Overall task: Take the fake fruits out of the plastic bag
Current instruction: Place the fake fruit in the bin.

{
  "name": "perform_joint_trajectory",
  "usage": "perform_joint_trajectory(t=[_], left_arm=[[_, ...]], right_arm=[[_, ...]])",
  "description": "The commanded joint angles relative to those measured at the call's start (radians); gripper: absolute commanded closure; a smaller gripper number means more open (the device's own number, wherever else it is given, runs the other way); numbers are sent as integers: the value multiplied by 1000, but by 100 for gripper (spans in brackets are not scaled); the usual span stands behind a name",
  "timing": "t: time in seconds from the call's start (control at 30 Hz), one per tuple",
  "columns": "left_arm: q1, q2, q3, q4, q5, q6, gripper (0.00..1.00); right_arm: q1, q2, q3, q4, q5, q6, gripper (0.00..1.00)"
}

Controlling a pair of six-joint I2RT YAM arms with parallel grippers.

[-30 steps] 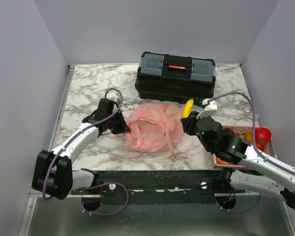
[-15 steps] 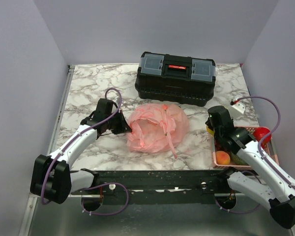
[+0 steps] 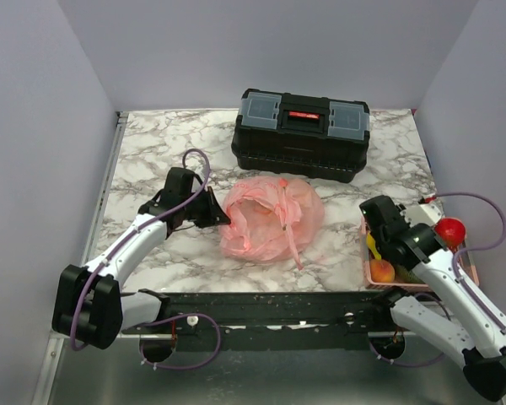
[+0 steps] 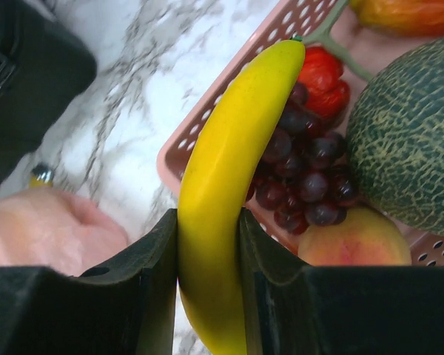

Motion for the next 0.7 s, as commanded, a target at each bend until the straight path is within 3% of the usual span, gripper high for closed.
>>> perform_joint_trajectory(t=[0.0, 0.17, 0.3, 0.37, 0.53, 0.67], left_arm=[[5, 19, 11, 13, 46, 33, 100], [5, 13, 14, 32, 74, 22, 100], [5, 6, 22, 42, 83, 9, 100], [5, 11, 31, 38, 88, 14, 100], [5, 37, 36, 45, 96, 15, 100], [5, 54, 22, 61, 114, 6, 100]], right_arm=[[-44, 97, 8, -22, 151, 78, 99], [-240, 132, -34, 106, 86, -34, 99], [-572, 126, -112, 258, -150, -218, 98], [-691, 126, -130, 291, -239, -275, 93], [-702, 118, -109, 287, -268, -295, 66], [-703, 72, -106, 295, -307, -322, 30]])
